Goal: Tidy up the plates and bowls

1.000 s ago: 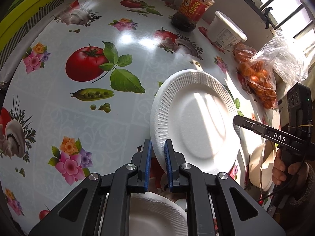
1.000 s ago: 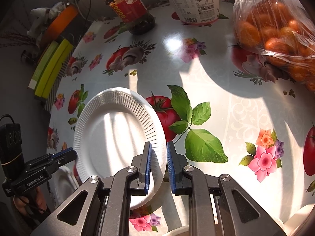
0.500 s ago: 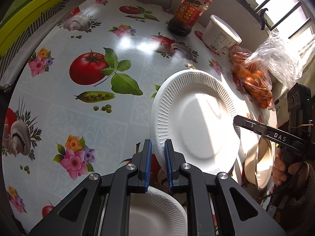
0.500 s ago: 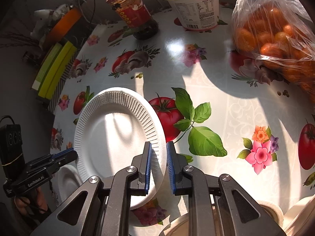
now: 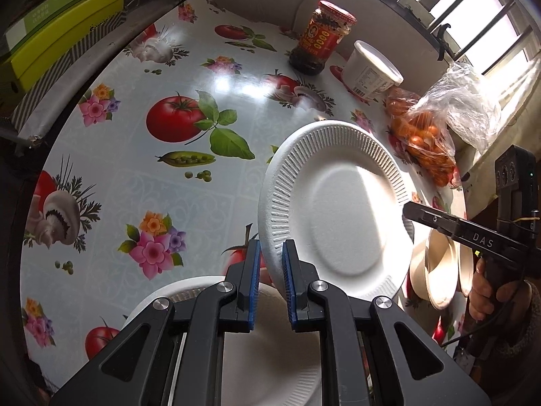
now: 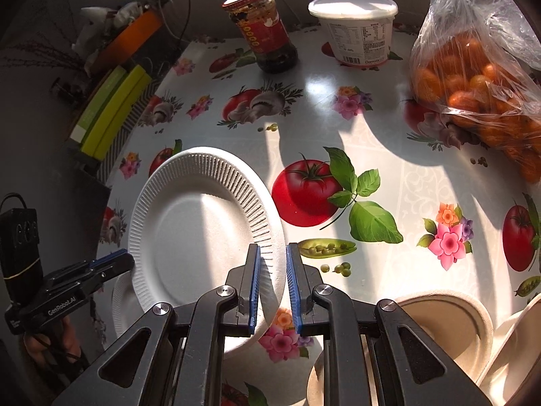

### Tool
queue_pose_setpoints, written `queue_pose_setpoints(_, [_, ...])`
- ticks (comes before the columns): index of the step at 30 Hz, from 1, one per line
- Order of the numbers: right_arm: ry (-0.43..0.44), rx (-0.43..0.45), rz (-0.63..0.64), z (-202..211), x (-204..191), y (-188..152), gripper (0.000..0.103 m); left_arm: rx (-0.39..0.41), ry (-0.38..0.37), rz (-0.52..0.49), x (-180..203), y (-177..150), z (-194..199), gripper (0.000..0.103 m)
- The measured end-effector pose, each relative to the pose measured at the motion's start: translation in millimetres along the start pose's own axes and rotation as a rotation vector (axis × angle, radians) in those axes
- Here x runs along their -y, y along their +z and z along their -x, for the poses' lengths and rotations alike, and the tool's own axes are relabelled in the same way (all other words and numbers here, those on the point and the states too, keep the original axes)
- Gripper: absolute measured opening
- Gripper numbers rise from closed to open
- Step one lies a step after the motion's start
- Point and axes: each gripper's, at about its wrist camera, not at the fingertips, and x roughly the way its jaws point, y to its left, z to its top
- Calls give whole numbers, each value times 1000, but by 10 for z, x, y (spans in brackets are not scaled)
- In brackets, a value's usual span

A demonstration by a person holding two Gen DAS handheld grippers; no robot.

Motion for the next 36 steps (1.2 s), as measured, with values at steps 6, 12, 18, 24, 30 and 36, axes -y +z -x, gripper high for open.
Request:
queue_pose_setpoints(6, [5,8,25,84,-162,-110,16,16,-2,6,-59,-121,142,14])
queue_pose_setpoints(12, [16,2,42,100,-313,-254,16,28,2,16,-148,-275,270,14])
queue_pose_setpoints(18, [25,-16,59,53,-458,-400,16,36,14,28,-272,-439,373,14])
queue_pose_setpoints(24, [31,-45,77,-61,-599,-546,16,30,28,50,-432,-619,428,14])
queue_pose_setpoints(30, [35,-67,107,-147,-787,-665,16,28,42,72,-587,-781,483,14])
queue_pose_setpoints(36, [29,-84,143,-222,-976,-764,16,29,59,88,-721,-916,543,14])
